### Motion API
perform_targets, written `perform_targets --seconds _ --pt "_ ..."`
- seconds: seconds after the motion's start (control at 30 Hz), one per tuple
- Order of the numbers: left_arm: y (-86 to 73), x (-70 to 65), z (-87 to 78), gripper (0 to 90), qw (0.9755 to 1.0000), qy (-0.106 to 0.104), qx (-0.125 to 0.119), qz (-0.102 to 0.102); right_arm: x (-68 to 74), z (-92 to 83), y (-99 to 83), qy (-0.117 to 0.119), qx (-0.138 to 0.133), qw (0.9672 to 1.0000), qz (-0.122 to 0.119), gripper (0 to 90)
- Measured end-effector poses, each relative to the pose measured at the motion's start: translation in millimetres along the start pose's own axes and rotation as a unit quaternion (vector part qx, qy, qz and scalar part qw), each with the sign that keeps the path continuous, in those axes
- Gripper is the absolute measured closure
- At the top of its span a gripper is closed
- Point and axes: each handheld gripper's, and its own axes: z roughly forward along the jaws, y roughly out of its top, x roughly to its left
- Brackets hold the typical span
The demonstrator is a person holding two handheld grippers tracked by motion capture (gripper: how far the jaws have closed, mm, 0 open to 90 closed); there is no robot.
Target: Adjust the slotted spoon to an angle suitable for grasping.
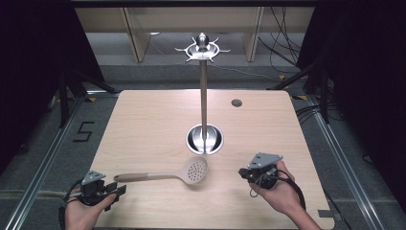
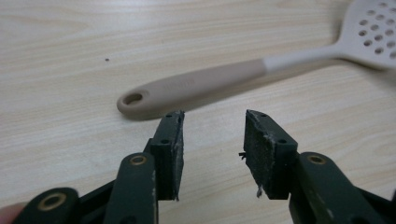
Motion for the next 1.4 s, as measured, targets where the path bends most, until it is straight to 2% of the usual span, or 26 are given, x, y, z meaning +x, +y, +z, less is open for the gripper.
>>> perform_targets --seconds 0.07,0.1,0.13,0.17,0.2,0.23,0.33,0.43,0.47,0.5,0.53,0.7,0.73,0.8,0.83,0.87,0.97,1.0,1.03,1.13,1.17,1.2,1.27,1.3,1.37,1.4 --pt "0.9 -0.1 1.3 59.2 0.9999 -0.003 0.008 0.007 0.3 1.9 4.2 -0.003 0.003 1.0 -0.006 90.0" --pt "1.7 0.1 1.8 61.9 0.9998 -0.002 0.015 0.015 -0.1 4.0 10.1 -0.002 0.013 0.9999 -0.009 90.0" --pt "4.2 -1.9 5.9 67.4 0.9994 -0.001 0.023 0.025 -1.4 10.0 17.8 -0.003 0.009 0.9999 -0.009 90.0" --pt "6.0 -3.1 8.5 69.7 0.9991 -0.003 0.026 0.032 -1.2 13.1 20.1 -0.003 0.007 0.9999 -0.008 90.0" --pt "6.0 -3.1 8.5 71.7 0.9991 -0.003 0.026 0.032 -1.8 14.0 24.1 0.002 0.019 0.9998 -0.004 90.0" --pt "8.3 -5.6 13.2 73.8 0.9983 -0.003 0.038 0.044 -1.5 18.4 26.5 -0.001 0.015 0.9999 0.0 90.0" --pt "9.5 -9.4 19.0 78.0 0.9984 0.005 0.035 0.044 -2.0 24.0 32.1 0.002 0.019 0.9998 0.002 90.0" --pt "14.7 -8.8 23.3 84.6 0.9971 0.01 0.053 0.054 -0.5 31.9 39.4 0.008 0.024 0.9997 0.008 90.0" --pt "19.3 -6.5 24.6 86.0 0.9954 0.01 0.075 0.059 0.7 38.9 44.7 0.013 0.024 0.9996 0.005 90.0" --pt "21.1 -6.0 26.3 86.9 0.9952 0.012 0.078 0.058 0.5 40.4 46.9 0.014 0.033 0.9994 -0.001 90.0" --pt "21.1 -6.0 26.3 87.5 0.9952 0.012 0.078 0.058 2.7 43.3 49.4 0.02 0.038 0.9991 0.007 90.0" --pt "27.1 -3.6 33.1 88.7 0.9946 0.009 0.091 0.048 8.9 59.5 56.9 0.022 0.038 0.9991 0.001 90.0" --pt "28.2 -3.4 36.3 88.7 0.9945 0.01 0.096 0.04 11.2 65.8 60.7 0.026 0.053 0.9982 0.009 90.0" --pt "29.1 -2.4 37.3 88.8 0.9938 0.01 0.103 0.041 11.8 72.5 63.5 0.025 0.06 0.9978 0.008 90.0" --pt "29.8 -1.6 38.7 88.9 0.9936 0.012 0.105 0.04 11.7 77.0 64.2 0.016 0.063 0.9979 -0.001 90.0" --pt "31.3 -1.1 38.4 88.9 0.9927 0.014 0.111 0.044 11.9 79.6 65.3 0.019 0.065 0.9977 0.0 90.0" --pt "32.2 -0.8 40.4 89.0 0.993 0.016 0.108 0.044 13.8 85.1 66.8 0.028 0.07 0.9972 0.003 90.0" --pt "33.5 0.4 40.9 89.0 0.992 0.016 0.115 0.05 13.6 89.5 67.8 0.029 0.073 0.9969 -0.005 90.0" --pt "34.7 0.7 42.3 89.1 0.9914 0.017 0.12 0.048 14.7 90.0 68.6 0.031 0.082 0.9962 0.002 90.0" --pt "36.3 1.2 44.6 89.1 0.9917 0.02 0.119 0.043 15.6 92.7 68.8 0.033 0.078 0.9963 -0.01 90.0" --pt "36.3 1.2 44.6 89.1 0.9917 0.02 0.119 0.043 17.9 92.6 69.7 0.036 0.084 0.9958 0.002 90.0" --pt "38.2 3.5 44.3 89.1 0.9902 0.022 0.128 0.051 18.5 92.9 69.6 0.032 0.079 0.9964 -0.006 90.0" --pt "38.4 3.5 44.7 89.1 0.9905 0.023 0.127 0.048 19.5 91.8 69.9 0.035 0.085 0.9958 -0.004 90.0" --pt "38.4 3.6 45.8 89.1 0.9914 0.024 0.12 0.046 19.6 91.5 69.9 0.034 0.08 0.9962 -0.013 90.0" --pt "39.2 4.3 45.8 89.1 0.9912 0.024 0.121 0.048 21.2 88.4 70.6 0.037 0.084 0.9957 -0.007 90.0" --pt "39.9 4.5 45.9 89.1 0.9907 0.025 0.124 0.05 21.4 88.9 69.9 0.035 0.081 0.9959 -0.016 90.0"
